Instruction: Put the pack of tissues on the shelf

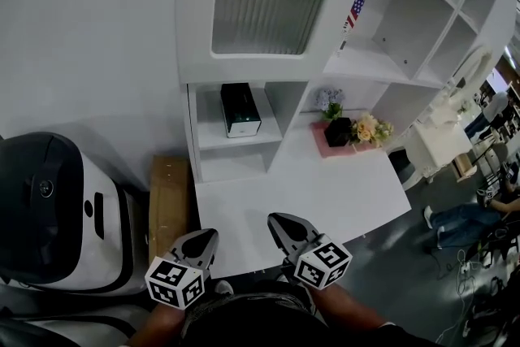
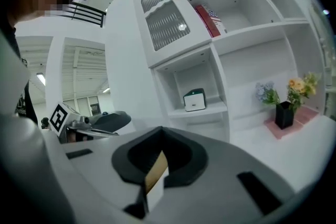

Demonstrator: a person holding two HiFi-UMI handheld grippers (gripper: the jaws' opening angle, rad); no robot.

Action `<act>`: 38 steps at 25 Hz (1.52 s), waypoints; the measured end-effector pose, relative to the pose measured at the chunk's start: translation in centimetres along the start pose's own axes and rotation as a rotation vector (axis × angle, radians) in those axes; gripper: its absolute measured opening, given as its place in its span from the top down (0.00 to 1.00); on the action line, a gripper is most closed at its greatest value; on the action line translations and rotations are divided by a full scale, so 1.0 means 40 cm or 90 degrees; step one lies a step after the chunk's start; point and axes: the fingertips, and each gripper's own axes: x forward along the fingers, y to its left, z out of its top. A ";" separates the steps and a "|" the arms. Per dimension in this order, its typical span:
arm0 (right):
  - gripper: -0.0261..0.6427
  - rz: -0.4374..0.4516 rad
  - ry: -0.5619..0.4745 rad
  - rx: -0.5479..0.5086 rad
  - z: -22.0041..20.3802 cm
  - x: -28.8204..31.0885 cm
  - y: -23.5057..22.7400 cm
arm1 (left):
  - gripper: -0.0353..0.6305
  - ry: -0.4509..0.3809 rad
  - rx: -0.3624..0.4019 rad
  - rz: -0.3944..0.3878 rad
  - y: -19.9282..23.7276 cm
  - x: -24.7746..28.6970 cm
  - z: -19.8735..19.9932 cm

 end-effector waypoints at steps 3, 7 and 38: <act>0.95 -0.014 0.005 0.008 -0.016 -0.012 0.001 | 0.92 -0.001 0.004 -0.006 -0.010 -0.010 0.003; 0.95 -0.025 0.007 0.010 -0.020 -0.021 -0.010 | 0.92 -0.004 0.017 -0.010 -0.024 -0.011 0.010; 0.95 0.215 -0.003 0.096 -0.013 -0.400 -0.112 | 0.92 -0.055 0.003 0.097 -0.499 0.103 -0.081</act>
